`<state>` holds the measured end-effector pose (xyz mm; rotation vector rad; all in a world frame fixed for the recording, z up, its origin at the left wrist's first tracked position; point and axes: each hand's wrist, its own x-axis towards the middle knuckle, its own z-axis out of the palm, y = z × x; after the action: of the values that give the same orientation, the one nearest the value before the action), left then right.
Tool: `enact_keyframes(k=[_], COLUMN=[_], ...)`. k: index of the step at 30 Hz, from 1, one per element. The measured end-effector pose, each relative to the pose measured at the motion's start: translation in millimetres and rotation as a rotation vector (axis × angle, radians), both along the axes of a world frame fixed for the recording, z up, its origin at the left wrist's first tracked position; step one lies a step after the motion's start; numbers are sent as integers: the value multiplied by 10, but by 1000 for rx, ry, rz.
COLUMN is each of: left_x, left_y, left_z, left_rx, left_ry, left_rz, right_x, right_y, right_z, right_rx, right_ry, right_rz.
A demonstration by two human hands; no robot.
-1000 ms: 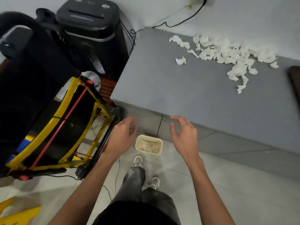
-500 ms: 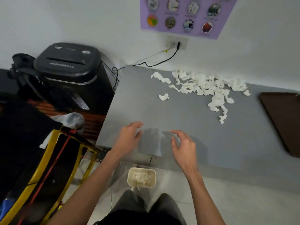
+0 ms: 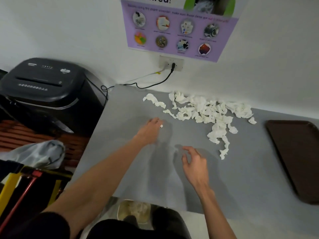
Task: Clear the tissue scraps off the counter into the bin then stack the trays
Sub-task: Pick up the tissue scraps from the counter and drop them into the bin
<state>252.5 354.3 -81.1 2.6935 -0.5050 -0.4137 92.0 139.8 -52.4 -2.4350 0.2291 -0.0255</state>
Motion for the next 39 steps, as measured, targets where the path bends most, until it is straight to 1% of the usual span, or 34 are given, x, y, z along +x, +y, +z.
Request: enact_keyframes(k=[2,3,6,8,11,15,16,21,24,27,29,32,35,37,39], left_x=[85,95,26,-99,-244,-341,-361,-500,-592,-678,-750,-892,-1052,-1189,-1343], left_y=[-49,-46,0,-8,0,52,69,206,237,360,451,549,685,779,874], left_z=[-151,-241,-388,-391,-368,-323,-311,-354,-336,-391,-390,-328,-320,-314,-289], left_rx=[75,85,89,147,160,209,196,139,149,127,95,33,-61,-102,-160], left_ry=[-1,16,73,46,-14,34,34,34,40,47,44,56,33,32,24], left_rz=[-76,-81,-35,-12,58,147,168,295,353,390,419,509,610,655,684], right_x=[212,317,600,782,1102,1741,1925,2792,3095,3165,3116,2901,2642,2365,2011], right_y=[-111,-159,-217,-191,-54,294,399,892,1045,1131,1205,1334,1384,1367,1347], right_z=[-16,-30,-67,-102,-136,-118,-102,-56,-142,-305,-377,-346,-324,-331,-368], right_rx=[-20,-35,-56,-47,-66,-163,-196,-467,-497,-566,-607,-470,-447,-350,-219], right_ry=[8,16,44,50,62,40,18,-41,30,69,24,-4,109,163,167], right_rz=[38,55,118,173,268,390,420,597,640,684,661,593,614,543,470])
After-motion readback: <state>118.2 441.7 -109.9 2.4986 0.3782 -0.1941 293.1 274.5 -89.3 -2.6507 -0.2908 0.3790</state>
